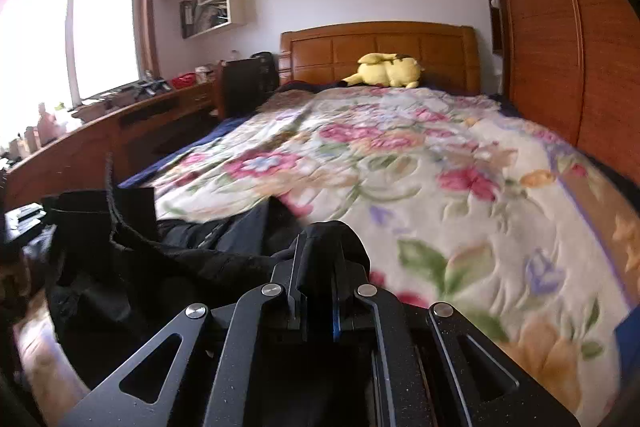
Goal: Fold large clothes
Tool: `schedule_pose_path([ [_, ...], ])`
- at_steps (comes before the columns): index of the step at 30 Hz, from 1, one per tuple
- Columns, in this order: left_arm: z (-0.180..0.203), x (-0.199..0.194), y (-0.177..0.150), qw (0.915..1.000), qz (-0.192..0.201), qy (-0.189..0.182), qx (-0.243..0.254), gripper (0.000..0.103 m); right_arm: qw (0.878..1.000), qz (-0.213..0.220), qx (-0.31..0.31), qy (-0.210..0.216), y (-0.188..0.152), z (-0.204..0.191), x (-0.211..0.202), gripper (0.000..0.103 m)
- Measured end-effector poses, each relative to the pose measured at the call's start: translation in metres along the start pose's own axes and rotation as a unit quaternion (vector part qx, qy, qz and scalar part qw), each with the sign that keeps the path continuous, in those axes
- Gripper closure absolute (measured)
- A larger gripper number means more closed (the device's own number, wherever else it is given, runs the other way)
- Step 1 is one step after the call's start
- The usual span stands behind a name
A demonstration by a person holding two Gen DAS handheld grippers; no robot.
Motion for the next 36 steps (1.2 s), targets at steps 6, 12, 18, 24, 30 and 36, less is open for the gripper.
schedule_pose_path([
  [6, -0.007, 0.028, 0.025, 0.9999, -0.003, 0.002, -0.01, 0.093, 0.999, -0.008, -0.009, -0.05, 0.023, 0.002, 0.05, 0.096],
  [12, -0.01, 0.069, 0.047, 0.9992, 0.0, 0.032, 0.025, 0.091, 0.994, 0.005, -0.019, -0.111, 0.043, -0.002, 0.1, 0.096],
  [18, -0.016, 0.12, 0.043, 0.9977, -0.066, 0.008, 0.018, 0.072, 0.989, -0.047, 0.016, -0.138, 0.041, 0.006, 0.141, 0.096],
  [24, -0.008, 0.098, 0.023, 0.9973, -0.068, -0.008, 0.026, 0.064, 0.986, -0.102, 0.018, -0.13, 0.025, -0.001, 0.141, 0.039],
  [30, 0.013, 0.051, -0.004, 0.9966, -0.07, -0.031, 0.03, 0.062, 0.987, -0.089, -0.02, -0.133, 0.023, -0.011, 0.086, 0.031],
  [36, 0.034, -0.002, -0.032, 0.9962, -0.069, -0.046, 0.026, 0.061, 0.993, -0.078, -0.021, -0.085, -0.027, -0.02, 0.008, 0.031],
])
Point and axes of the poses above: each gripper's, at about its wrist camera, not at the fingertips, and x roughly the way its jaws point, z to its right, y to its top, the point moved 7 cm from there along x, roughly the way its jaws point, and after that the axes turned 11 degrees about x, right-handed, at the moved point
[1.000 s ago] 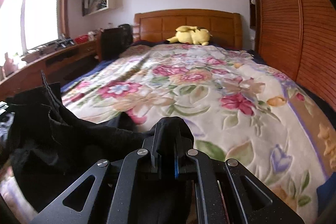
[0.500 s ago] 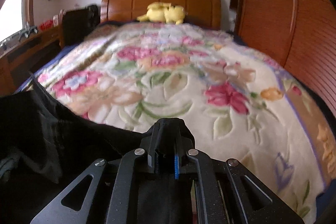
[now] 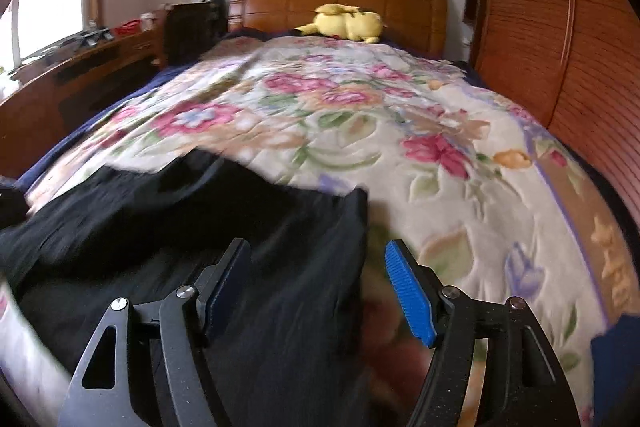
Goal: Fold large clothes
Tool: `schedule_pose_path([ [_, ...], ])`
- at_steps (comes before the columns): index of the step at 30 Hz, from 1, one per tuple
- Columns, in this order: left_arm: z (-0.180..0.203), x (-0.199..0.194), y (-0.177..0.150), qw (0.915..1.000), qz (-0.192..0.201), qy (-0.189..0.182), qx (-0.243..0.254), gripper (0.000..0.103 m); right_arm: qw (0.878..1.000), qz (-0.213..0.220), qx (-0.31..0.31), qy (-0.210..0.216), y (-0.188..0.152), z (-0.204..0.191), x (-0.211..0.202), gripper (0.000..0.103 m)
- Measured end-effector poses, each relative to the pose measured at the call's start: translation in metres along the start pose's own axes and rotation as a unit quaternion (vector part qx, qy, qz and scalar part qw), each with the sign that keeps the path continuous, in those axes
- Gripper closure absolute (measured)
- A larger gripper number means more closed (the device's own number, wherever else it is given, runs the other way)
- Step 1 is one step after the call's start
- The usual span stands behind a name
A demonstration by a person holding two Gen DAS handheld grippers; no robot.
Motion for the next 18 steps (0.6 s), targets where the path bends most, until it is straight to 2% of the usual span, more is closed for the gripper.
schedule_pose_path([
  [4, 0.015, -0.018, -0.019, 1.0, -0.001, 0.0, -0.004, 0.058, 1.0, -0.011, 0.009, 0.01, -0.04, 0.013, -0.027, 0.031],
  [8, 0.017, -0.019, -0.035, 0.9997, -0.004, 0.009, -0.022, 0.057, 0.999, -0.026, 0.024, 0.007, -0.063, 0.03, -0.036, 0.031],
  [14, 0.004, -0.002, -0.06, 0.998, -0.029, 0.023, -0.052, 0.057, 0.999, -0.036, 0.041, -0.001, -0.071, 0.04, -0.043, 0.031],
  [18, -0.004, 0.006, -0.067, 0.9973, -0.033, 0.026, -0.06, 0.054, 0.999, -0.039, 0.032, -0.02, -0.073, 0.039, -0.039, 0.025],
])
Point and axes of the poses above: each gripper's, at about its wrist camera, not at the fingertips, and x roughly the way its jaws point, z to its right, y to its top, the point moved 7 cm from there along x, roughly the way its jaws point, and after that the axes turned 11 degrees about x, right-handed, at the moved point
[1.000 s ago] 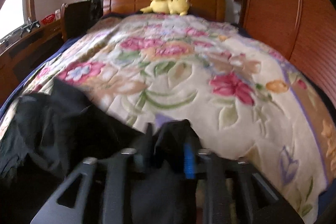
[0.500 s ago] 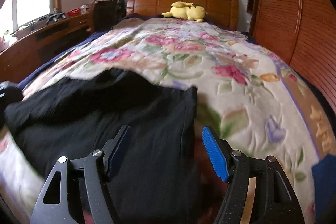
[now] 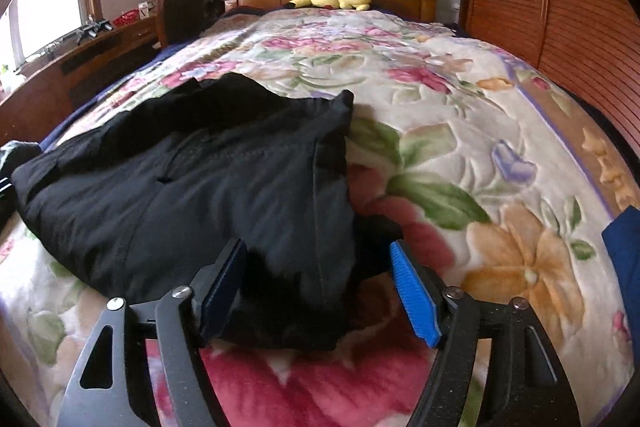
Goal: Fold large clothes
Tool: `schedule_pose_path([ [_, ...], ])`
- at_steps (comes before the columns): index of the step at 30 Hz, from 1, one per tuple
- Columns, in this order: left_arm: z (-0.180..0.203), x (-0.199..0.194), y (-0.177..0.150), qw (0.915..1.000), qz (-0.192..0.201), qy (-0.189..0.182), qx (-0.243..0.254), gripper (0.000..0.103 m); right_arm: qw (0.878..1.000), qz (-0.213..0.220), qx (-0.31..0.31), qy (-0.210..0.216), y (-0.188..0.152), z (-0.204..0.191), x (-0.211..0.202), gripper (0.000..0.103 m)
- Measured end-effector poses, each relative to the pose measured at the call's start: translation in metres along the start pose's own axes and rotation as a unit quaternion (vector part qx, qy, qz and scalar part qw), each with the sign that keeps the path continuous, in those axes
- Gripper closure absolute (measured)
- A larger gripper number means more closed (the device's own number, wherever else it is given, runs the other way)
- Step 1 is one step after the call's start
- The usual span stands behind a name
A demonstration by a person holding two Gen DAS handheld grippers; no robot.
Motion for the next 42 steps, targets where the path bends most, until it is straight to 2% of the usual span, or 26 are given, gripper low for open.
schedule_pose_path([
  [3, -0.004, 0.006, -0.005, 1.0, -0.005, -0.006, -0.005, 0.051, 1.0, 0.0, -0.008, -0.009, -0.002, -0.002, 0.005, 0.023],
  [12, -0.009, 0.013, -0.011, 0.9997, -0.01, -0.014, -0.017, 0.042, 1.0, -0.013, 0.012, 0.008, -0.007, 0.001, 0.013, 0.02],
  [31, -0.007, 0.026, -0.019, 0.9991, -0.036, -0.021, -0.011, 0.041, 0.997, -0.062, 0.016, 0.032, -0.017, -0.008, 0.029, 0.02],
  [41, -0.002, 0.03, -0.022, 0.9986, -0.043, -0.031, -0.009, 0.042, 0.996, -0.073, -0.005, 0.05, -0.021, -0.02, 0.031, 0.043],
  [42, -0.003, 0.03, -0.022, 0.9985, -0.043, -0.033, -0.009, 0.045, 0.996, -0.073, -0.007, 0.053, -0.021, -0.02, 0.031, 0.047],
])
Point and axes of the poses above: each gripper's, at about its wrist camera, not at the fingertips, and x roughly the way its jaws point, z to its right, y to its top, the point moved 7 cm from there along x, roughly the way its jaws point, and after that the axes turned 11 degrees about x, right-handed, at the moved point
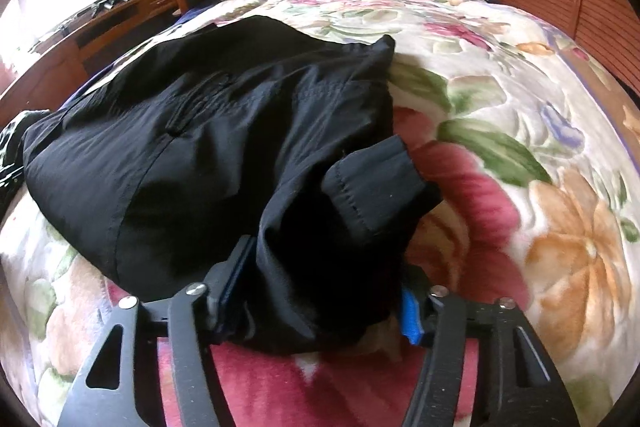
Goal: Fold large clothes
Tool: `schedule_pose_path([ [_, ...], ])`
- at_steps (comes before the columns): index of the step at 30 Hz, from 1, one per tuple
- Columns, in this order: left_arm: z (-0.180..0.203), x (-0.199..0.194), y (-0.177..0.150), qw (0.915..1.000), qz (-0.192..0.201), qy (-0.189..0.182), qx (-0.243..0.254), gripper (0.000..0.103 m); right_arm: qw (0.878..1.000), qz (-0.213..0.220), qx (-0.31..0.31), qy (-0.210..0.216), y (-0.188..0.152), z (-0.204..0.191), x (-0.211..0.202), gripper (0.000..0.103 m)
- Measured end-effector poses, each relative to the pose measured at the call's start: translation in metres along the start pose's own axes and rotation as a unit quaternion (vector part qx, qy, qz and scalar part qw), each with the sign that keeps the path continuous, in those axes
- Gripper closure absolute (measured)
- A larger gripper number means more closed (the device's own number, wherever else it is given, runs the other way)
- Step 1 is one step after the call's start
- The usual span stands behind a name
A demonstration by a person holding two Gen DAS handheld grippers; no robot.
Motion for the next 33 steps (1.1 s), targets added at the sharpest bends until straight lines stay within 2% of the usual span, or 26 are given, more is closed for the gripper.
schedule_pose_path([
  [1, 0.001, 0.0, 0.001, 1.0, 0.002, -0.009, 0.0, 0.053, 1.0, 0.0, -0.002, 0.004, 0.0, -0.001, 0.0, 0.05],
  [2, 0.004, 0.0, 0.001, 0.9998, 0.003, -0.019, 0.003, 0.057, 1.0, -0.001, -0.006, 0.008, 0.0, -0.002, 0.001, 0.056],
  [4, 0.009, -0.001, 0.002, 0.9996, 0.006, -0.026, 0.012, 0.075, 1.0, 0.003, -0.015, 0.014, 0.0, -0.004, -0.001, 0.066],
  [6, 0.015, -0.004, 0.004, 0.9994, 0.01, -0.019, 0.028, 0.085, 0.999, 0.013, -0.027, 0.012, 0.001, -0.007, -0.005, 0.077],
  [7, 0.016, -0.006, 0.005, 0.9993, 0.012, -0.015, 0.033, 0.091, 0.999, 0.016, -0.031, 0.011, 0.001, -0.008, -0.007, 0.078],
  [9, 0.018, -0.013, 0.006, 0.9991, 0.022, -0.01, 0.035, 0.094, 0.999, 0.023, -0.031, 0.011, 0.002, -0.007, -0.011, 0.081],
  [13, 0.019, -0.029, 0.007, 0.9986, 0.039, -0.012, 0.032, 0.097, 0.999, 0.031, -0.021, 0.025, 0.0, -0.001, -0.023, 0.083],
  [19, 0.028, -0.062, 0.001, 0.9969, 0.062, -0.022, 0.044, 0.098, 0.998, 0.04, -0.034, 0.021, -0.013, 0.005, -0.049, 0.084],
  [33, 0.072, -0.139, -0.049, 0.9924, 0.091, -0.048, 0.066, 0.098, 0.998, 0.045, -0.047, 0.02, -0.07, 0.029, -0.132, 0.084],
])
Point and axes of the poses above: each gripper's, at about its wrist camera, not at the fingertips, and x roughly the way its jaws point, z to its right, y to its top, the point moved 7 cm from there along x, roughly the way its jaws point, and after that the axes turned 11 degrees about x, right-handed, at the moved point
